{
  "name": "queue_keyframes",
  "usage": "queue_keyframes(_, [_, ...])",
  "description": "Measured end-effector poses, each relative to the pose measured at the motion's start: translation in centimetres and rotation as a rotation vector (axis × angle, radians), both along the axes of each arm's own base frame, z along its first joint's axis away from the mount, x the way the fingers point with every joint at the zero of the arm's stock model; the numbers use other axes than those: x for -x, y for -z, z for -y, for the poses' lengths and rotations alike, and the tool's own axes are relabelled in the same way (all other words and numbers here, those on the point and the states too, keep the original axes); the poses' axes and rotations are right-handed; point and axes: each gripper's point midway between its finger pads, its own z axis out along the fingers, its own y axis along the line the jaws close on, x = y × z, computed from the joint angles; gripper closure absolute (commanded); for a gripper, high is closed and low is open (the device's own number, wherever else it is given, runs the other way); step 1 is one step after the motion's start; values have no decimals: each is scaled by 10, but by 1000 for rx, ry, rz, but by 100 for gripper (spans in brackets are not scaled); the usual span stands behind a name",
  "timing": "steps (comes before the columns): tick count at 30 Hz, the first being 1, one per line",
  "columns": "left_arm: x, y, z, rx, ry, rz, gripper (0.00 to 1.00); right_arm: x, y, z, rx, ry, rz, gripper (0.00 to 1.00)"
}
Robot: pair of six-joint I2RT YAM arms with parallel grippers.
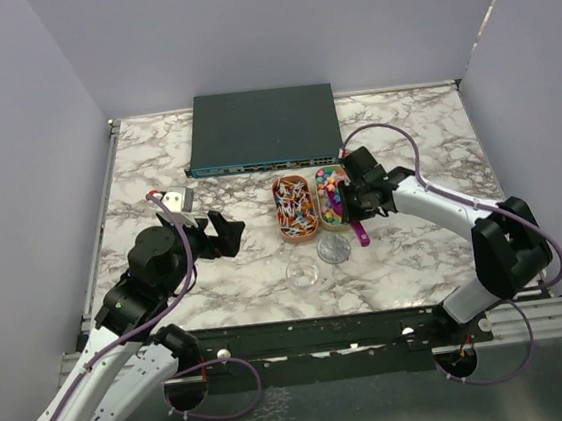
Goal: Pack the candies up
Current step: Scoop the fake candies from the storage box.
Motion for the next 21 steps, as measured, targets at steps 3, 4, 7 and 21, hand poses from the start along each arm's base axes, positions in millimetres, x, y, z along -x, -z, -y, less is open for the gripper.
queue_keyframes(3, [0, 0, 0, -1, 0, -2, 6, -1, -2, 0, -9, -10, 26, 99])
queue_keyframes(4, [0, 1, 0, -2, 0, -2, 6, -2, -3, 0, -13, -15, 39, 99])
queue_keyframes(7, [-1, 1, 0, -3, 0, -4, 6, -3, -8, 0, -27, -28, 78, 99])
queue_keyframes(21, [-3, 5, 2, -13, 0, -19, 6, 4, -38, 5, -66, -134, 284, 99])
